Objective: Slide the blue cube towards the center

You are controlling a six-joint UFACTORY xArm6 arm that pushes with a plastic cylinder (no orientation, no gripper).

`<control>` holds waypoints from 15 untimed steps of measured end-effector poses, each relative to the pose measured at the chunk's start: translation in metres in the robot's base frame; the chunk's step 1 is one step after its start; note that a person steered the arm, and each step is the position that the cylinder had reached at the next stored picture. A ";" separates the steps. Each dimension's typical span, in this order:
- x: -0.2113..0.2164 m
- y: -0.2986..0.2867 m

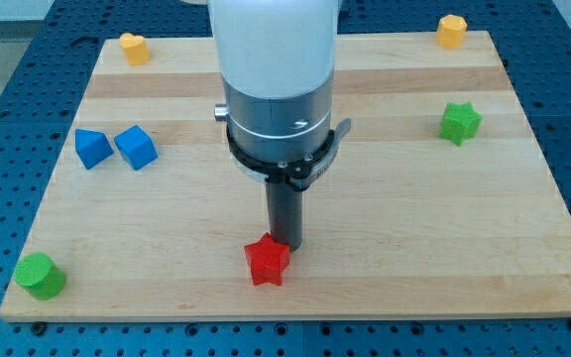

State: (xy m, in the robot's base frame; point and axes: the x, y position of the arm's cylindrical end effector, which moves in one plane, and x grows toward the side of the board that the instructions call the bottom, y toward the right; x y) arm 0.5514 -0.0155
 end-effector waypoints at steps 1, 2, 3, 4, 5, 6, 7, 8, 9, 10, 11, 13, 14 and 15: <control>-0.005 0.000; -0.009 0.000; -0.021 -0.024; -0.040 -0.077; -0.056 -0.129; -0.069 -0.174; -0.065 -0.206; -0.067 -0.232; -0.080 -0.227; -0.105 -0.201; -0.137 -0.194; -0.150 -0.167; -0.148 -0.140; -0.148 -0.108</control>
State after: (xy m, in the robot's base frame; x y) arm 0.4037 -0.1237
